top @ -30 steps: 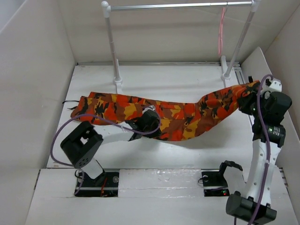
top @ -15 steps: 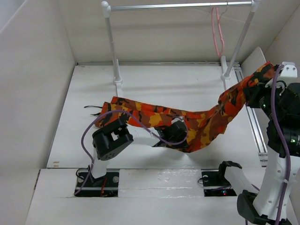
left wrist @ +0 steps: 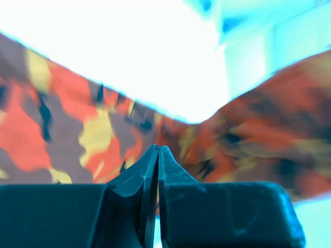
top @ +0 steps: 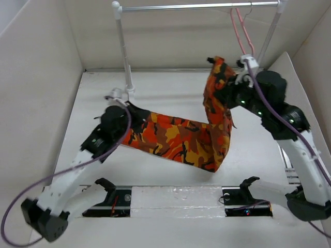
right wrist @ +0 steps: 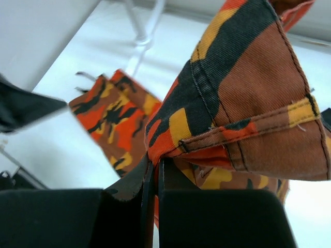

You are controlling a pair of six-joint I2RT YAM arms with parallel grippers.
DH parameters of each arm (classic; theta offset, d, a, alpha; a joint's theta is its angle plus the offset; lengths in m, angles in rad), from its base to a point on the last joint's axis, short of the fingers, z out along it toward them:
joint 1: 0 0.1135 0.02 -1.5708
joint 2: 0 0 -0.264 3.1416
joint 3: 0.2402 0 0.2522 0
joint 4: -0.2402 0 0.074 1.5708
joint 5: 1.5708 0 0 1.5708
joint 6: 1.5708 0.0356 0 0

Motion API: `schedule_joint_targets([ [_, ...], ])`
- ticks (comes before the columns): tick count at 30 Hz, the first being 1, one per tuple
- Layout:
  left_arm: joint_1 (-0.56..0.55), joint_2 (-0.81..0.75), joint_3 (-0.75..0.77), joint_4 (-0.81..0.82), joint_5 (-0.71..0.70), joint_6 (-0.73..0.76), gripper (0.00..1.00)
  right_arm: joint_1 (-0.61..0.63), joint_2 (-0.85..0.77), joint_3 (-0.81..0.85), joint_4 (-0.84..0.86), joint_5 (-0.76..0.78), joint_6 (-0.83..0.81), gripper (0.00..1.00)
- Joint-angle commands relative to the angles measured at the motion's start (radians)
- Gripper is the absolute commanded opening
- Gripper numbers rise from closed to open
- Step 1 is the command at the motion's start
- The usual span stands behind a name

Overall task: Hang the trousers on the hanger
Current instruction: Fold the trousers at the center of the board.

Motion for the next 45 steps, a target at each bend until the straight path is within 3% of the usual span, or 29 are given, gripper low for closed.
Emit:
schedule_joint_targets([
  [1, 0.172, -0.2, 0.021, -0.237, -0.03, 0.125, 0.0, 0.187, 0.093, 0.038, 0.238, 0.175, 0.061, 0.0],
  [5, 0.343, -0.28, 0.096, -0.338, 0.026, 0.168, 0.0, 0.343, 0.3, 0.12, 0.333, 0.26, 0.067, 0.0],
  [12, 0.353, -0.311, 0.348, -0.412, -0.133, 0.145, 0.0, 0.574, 0.877, 0.427, 0.422, 0.227, 0.09, 0.0],
  [14, 0.353, -0.3, 0.418, -0.444, -0.165, 0.155, 0.01, 0.637, 0.998, 0.531, 0.45, 0.183, 0.095, 0.38],
  [16, 0.353, -0.289, 0.441, -0.455, -0.173, 0.167, 0.05, 0.637, 1.172, 0.718, 0.359, 0.097, 0.119, 0.65],
  [17, 0.353, -0.286, 0.438, -0.456, -0.169, 0.159, 0.05, 0.637, 1.199, 0.766, 0.253, 0.039, 0.115, 0.67],
  [19, 0.353, -0.298, 0.4, -0.458, -0.172, 0.142, 0.05, 0.626, 1.16, 0.771, 0.214, 0.031, 0.09, 0.67],
  [22, 0.353, -0.321, 0.278, -0.383, -0.149, 0.103, 0.08, 0.589, 0.964, 0.435, 0.334, 0.04, 0.072, 0.65],
  [23, 0.353, -0.321, 0.236, -0.354, -0.129, 0.096, 0.09, 0.574, 0.808, 0.194, 0.443, 0.016, 0.076, 0.64],
  [24, 0.353, -0.314, 0.193, -0.325, -0.078, 0.089, 0.12, 0.539, 0.732, 0.082, 0.489, 0.002, 0.09, 0.62],
  [26, 0.353, -0.249, 0.072, -0.215, -0.02, 0.089, 0.18, 0.5, 0.541, -0.116, 0.536, 0.0, 0.107, 0.4],
  [27, 0.353, -0.213, 0.044, -0.181, 0.038, 0.101, 0.21, 0.467, 0.487, -0.28, 0.537, 0.004, 0.113, 0.24],
  [28, 0.353, -0.024, -0.029, -0.077, 0.122, 0.119, 0.26, 0.406, 0.342, -0.471, 0.493, 0.017, 0.109, 0.0],
  [29, 0.353, -0.022, -0.029, -0.039, 0.123, 0.119, 0.26, 0.405, 0.34, -0.473, 0.493, 0.017, 0.109, 0.0],
  [31, 0.362, 0.088, -0.026, 0.01, 0.161, 0.139, 0.27, 0.367, 0.215, -0.627, 0.47, 0.011, 0.109, 0.0],
  [33, 0.362, 0.255, 0.004, 0.062, 0.186, 0.171, 0.28, 0.318, 0.146, -0.713, 0.462, 0.02, 0.107, 0.19],
  [35, 0.386, 0.394, 0.055, 0.068, 0.194, 0.191, 0.28, 0.263, 0.08, -0.827, 0.464, 0.005, 0.104, 0.3],
  [37, 0.431, 0.488, 0.063, 0.081, 0.201, 0.196, 0.27, 0.24, 0.064, -0.888, 0.499, -0.049, 0.108, 0.32],
  [40, 0.547, 0.533, 0.029, 0.085, 0.19, 0.173, 0.26, 0.258, 0.07, -0.929, 0.43, -0.011, 0.134, 0.36],
  [42, 0.624, 0.521, -0.046, 0.09, 0.204, 0.138, 0.25, 0.281, 0.052, -0.964, 0.389, 0.04, 0.161, 0.44],
  [44, 0.731, 0.477, -0.136, 0.09, 0.197, 0.122, 0.24, 0.281, 0.034, -1.01, 0.399, 0.038, 0.199, 0.46],
  [45, 0.803, 0.437, -0.193, 0.084, 0.204, 0.122, 0.24, 0.223, 0.036, -1.09, 0.489, -0.003, 0.184, 0.47],
])
